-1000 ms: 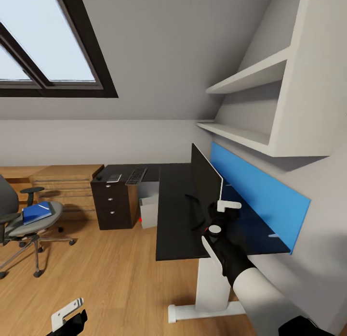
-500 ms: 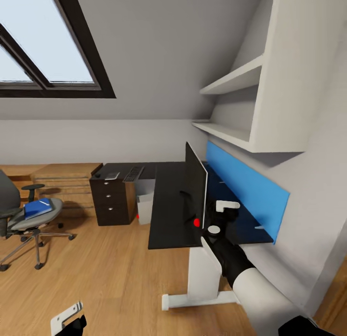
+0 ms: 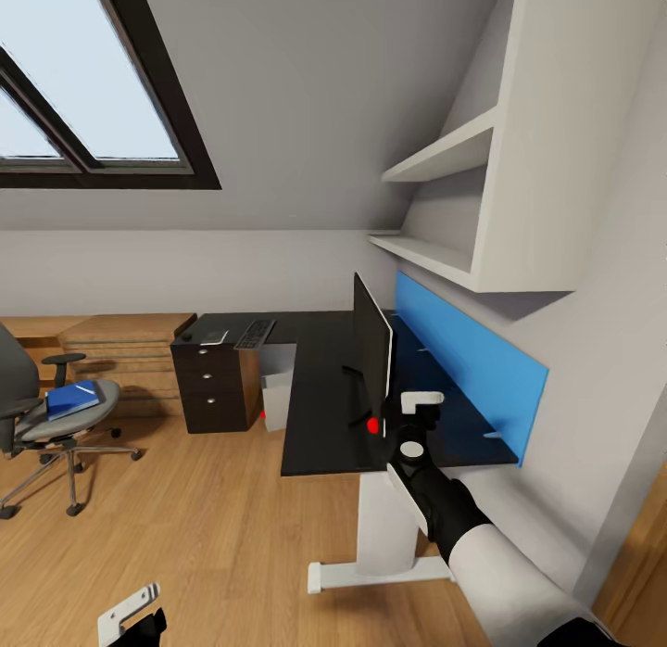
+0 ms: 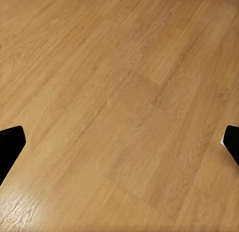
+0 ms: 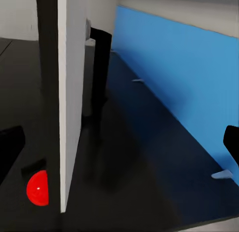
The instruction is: In the bedroom, organize the workspace by keeping the computer under the desk, ensuring the monitor is on the desk, placing the keyboard on the desk next to the monitor, placing the mouse on the desk next to the keyboard, moving the folder from the swivel chair onto the desk next to the mouse, stacking the notebook on top of the folder with the pen on top of the notebook, and positioning the swivel chair next to the desk.
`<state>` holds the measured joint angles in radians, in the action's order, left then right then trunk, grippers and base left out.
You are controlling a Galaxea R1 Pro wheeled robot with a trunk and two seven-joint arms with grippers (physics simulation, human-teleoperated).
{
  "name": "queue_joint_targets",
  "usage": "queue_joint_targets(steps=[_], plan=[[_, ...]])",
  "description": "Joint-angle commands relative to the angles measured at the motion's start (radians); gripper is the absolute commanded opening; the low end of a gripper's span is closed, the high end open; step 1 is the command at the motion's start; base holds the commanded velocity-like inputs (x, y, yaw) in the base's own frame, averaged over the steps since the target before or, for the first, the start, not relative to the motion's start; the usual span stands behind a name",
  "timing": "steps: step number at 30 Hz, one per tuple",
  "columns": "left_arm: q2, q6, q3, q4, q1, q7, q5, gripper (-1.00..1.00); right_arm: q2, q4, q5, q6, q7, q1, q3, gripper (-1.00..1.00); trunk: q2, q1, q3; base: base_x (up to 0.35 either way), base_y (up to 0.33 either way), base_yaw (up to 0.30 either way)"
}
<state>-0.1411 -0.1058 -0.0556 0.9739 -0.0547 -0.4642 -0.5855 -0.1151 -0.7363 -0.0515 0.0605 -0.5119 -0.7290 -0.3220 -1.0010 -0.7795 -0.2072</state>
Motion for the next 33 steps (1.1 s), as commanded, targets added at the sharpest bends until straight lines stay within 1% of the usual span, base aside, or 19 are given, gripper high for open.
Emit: queue_joint_targets(steps=[1, 4, 6, 10, 25, 27, 28, 30, 31, 33], plan=[[-0.001, -0.003, -0.004, 0.002, -0.001, -0.008, -0.005, 1.00, 0.000, -0.002, -0.005, 0.006, 0.002, 0.001, -0.006, 1.00, -0.001, 0.000, -0.001, -0.003, -0.003, 0.000], [0.000, -0.003, -0.004, 0.002, -0.001, -0.008, -0.004, 1.00, -0.003, -0.004, -0.005, -0.007, 0.023, 0.007, -0.007, 1.00, -0.001, 0.000, -0.001, -0.001, -0.001, 0.000], [0.000, -0.003, -0.005, 0.002, -0.001, -0.008, -0.004, 1.00, -0.004, -0.006, -0.006, -0.045, 0.035, 0.010, -0.008, 1.00, -0.001, 0.000, -0.001, 0.000, 0.000, 0.000], [0.000, -0.003, -0.006, 0.002, -0.001, -0.008, -0.003, 1.00, -0.004, -0.007, -0.007, -0.056, 0.037, 0.011, -0.007, 1.00, -0.001, 0.000, -0.001, 0.000, 0.000, 0.000], [0.001, -0.003, -0.006, 0.002, -0.001, -0.010, -0.002, 1.00, -0.004, -0.002, -0.004, -0.061, 0.042, 0.011, -0.009, 1.00, 0.104, 0.057, 0.046, 0.000, 0.000, 0.000], [0.001, -0.002, -0.005, 0.002, -0.001, -0.010, -0.003, 1.00, -0.004, -0.002, -0.004, -0.061, 0.042, 0.011, -0.022, 1.00, 0.104, 0.057, 0.046, 0.000, 0.000, 0.000], [0.000, -0.002, -0.005, 0.002, -0.001, -0.010, -0.002, 1.00, -0.004, -0.002, -0.004, -0.061, 0.042, 0.011, -0.038, 1.00, 0.104, 0.057, 0.046, 0.000, 0.000, 0.000], [0.000, -0.002, -0.004, 0.003, -0.001, -0.010, -0.003, 1.00, -0.004, -0.002, -0.004, -0.061, 0.040, 0.011, -0.057, 1.00, 0.104, 0.057, 0.046, 0.000, 0.000, 0.000], [0.000, -0.002, -0.003, 0.004, -0.001, -0.010, -0.003, 1.00, -0.003, -0.002, -0.004, -0.061, 0.038, 0.011, -0.074, 1.00, 0.104, 0.057, 0.046, 0.000, 0.000, 0.000], [-0.001, -0.001, -0.002, 0.006, -0.001, -0.010, -0.003, 1.00, -0.003, -0.002, -0.005, -0.061, 0.036, 0.011, -0.091, 1.00, 0.104, 0.057, 0.046, 0.000, 0.000, 0.000]])
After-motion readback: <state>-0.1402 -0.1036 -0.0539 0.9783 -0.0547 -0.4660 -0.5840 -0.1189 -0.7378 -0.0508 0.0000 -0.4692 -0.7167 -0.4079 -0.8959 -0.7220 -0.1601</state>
